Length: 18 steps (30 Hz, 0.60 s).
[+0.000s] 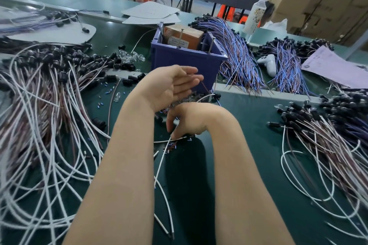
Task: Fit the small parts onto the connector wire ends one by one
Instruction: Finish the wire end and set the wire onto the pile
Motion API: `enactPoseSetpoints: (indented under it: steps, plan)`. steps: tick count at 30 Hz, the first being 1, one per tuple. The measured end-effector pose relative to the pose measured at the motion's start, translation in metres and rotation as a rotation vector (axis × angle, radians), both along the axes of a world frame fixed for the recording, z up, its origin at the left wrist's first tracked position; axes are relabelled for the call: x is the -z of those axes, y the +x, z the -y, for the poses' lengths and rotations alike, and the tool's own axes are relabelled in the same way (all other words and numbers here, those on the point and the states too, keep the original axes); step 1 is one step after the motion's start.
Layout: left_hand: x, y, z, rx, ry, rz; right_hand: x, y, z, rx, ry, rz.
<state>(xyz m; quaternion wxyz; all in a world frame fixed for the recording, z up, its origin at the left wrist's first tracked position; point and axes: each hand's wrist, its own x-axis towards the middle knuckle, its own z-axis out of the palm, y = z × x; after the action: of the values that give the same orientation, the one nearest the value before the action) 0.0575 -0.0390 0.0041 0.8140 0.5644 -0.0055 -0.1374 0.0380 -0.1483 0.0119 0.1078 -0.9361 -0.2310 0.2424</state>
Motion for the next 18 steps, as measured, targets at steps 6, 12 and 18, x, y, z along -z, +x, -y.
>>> enactPoseSetpoints:
  steps: [6,12,18]
  plan:
    - [-0.0037,-0.0032,-0.0035,0.0,-0.508,-0.005,-0.004,-0.002,-0.0004,-0.01,-0.006,-0.025]
    - [-0.0041,-0.0055,0.003,-0.012,-0.598,0.039,-0.0015,-0.0038,-0.0037,-0.037,-0.066,-0.034]
    - [-0.0063,-0.0035,-0.0025,-0.009,-0.793,0.051,0.0029,-0.0025,-0.003,0.029,0.092,-0.01]
